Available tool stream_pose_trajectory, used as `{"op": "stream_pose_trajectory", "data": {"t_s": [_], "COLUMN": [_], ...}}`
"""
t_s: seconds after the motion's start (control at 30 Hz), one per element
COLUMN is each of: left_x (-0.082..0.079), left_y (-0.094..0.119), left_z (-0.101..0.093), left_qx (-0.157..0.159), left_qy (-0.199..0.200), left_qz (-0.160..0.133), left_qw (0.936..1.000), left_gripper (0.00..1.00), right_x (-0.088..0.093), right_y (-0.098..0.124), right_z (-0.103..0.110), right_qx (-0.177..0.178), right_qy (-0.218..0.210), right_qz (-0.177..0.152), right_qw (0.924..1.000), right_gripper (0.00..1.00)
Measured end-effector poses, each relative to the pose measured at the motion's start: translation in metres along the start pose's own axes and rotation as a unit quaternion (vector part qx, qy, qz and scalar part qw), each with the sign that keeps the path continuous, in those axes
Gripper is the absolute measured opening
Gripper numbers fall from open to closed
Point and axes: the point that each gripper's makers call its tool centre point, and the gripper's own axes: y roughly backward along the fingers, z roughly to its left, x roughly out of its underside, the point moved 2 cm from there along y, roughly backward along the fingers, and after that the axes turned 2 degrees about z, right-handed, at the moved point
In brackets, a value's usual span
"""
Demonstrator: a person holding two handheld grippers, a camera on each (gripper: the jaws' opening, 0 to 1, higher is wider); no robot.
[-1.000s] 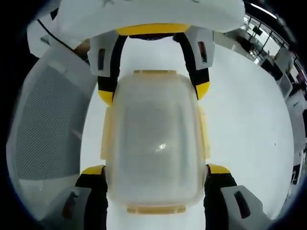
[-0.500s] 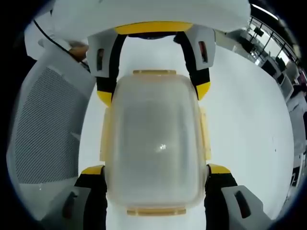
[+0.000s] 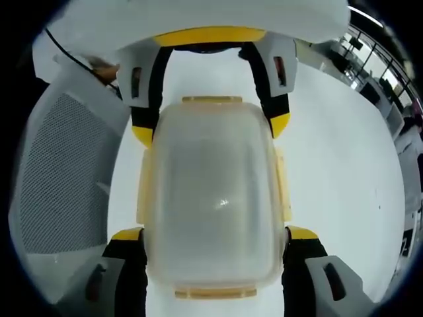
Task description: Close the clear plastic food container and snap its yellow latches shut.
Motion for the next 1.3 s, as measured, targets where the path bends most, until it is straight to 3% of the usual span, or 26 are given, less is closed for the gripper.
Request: {"op": "stream_pose_trajectory", "data": {"t_s": [1.3], "left_x": [-0.004], "left_y": [-0.002], "left_z": [0.031], "left_qx": [0.004], "left_qy": [-0.007], "left_qz": [-0.002], "left_qw": [1.0], "left_gripper": [0.89], "right_x": [0.0], "right_y": [-0.001], "right_z": [-0.029], "right_qx": [-0.004], "right_qy": [-0.01], "right_qz": [-0.005], "right_qw": [0.9999], "right_gripper": [0.87]}}
